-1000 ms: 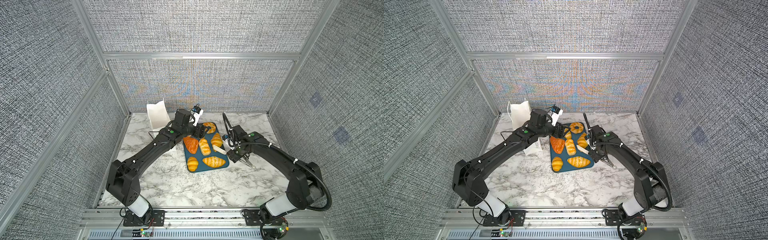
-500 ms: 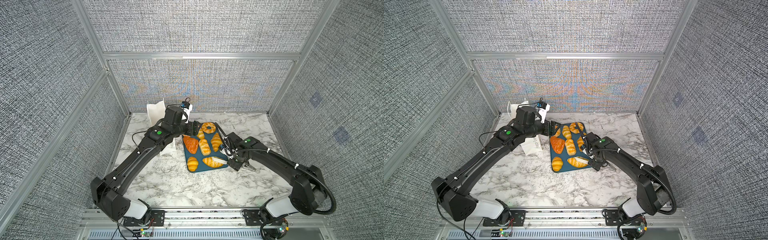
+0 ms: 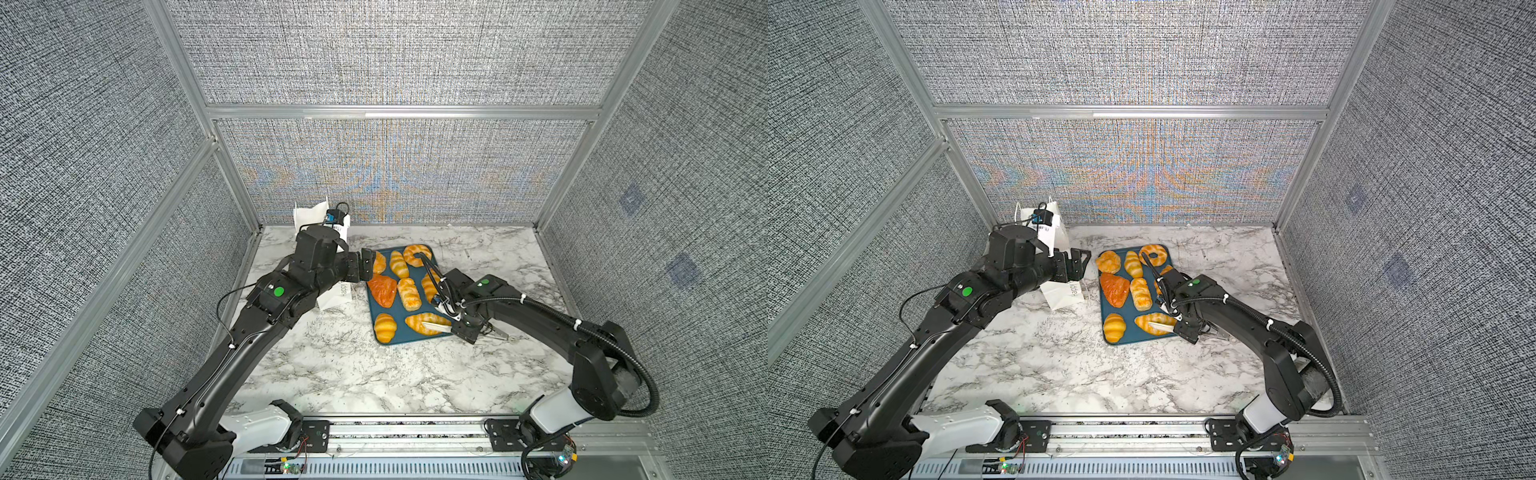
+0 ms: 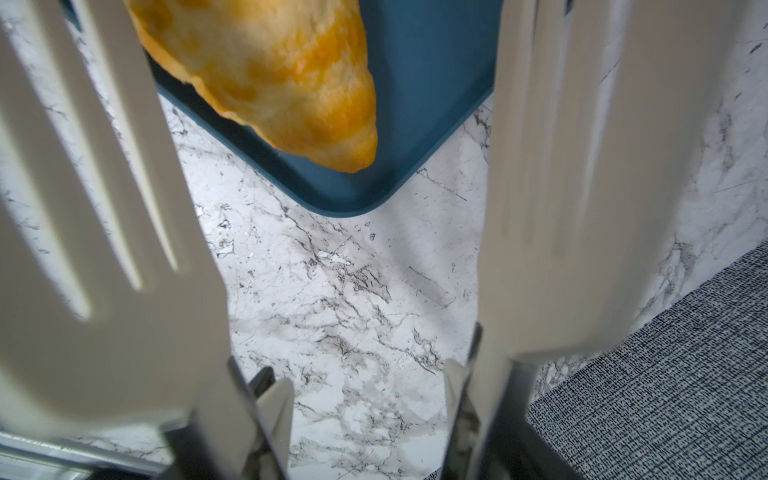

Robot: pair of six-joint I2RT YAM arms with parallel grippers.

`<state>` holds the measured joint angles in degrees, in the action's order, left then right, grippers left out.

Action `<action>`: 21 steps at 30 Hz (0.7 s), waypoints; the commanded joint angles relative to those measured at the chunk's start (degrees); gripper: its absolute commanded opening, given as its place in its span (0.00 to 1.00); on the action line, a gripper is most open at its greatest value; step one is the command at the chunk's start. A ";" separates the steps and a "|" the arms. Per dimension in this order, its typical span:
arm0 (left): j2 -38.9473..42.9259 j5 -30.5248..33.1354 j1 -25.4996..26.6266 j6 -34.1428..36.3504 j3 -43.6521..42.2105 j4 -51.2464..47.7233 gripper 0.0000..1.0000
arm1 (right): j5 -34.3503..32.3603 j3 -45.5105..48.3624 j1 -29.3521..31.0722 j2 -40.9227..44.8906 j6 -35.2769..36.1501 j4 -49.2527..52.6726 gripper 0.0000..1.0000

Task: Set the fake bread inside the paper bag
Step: 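Close the tongs on the near croissant while the left gripper holds the bag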

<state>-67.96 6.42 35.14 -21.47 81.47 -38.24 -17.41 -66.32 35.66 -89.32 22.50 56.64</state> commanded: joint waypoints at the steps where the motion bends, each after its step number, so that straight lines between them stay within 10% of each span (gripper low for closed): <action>1: 1.48 4.00 -0.49 -0.24 -0.38 -2.34 0.93 | 1.49 -0.33 0.24 -0.52 0.86 0.67 0.70; 21: 5.26 5.58 -1.65 0.73 -2.94 -6.14 0.97 | 0.79 -2.69 1.02 -9.67 0.26 2.83 0.67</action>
<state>-62.96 11.03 33.61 -21.23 78.81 -43.57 -16.16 -68.07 36.69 -98.15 22.63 57.71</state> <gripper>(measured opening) 0.965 0.672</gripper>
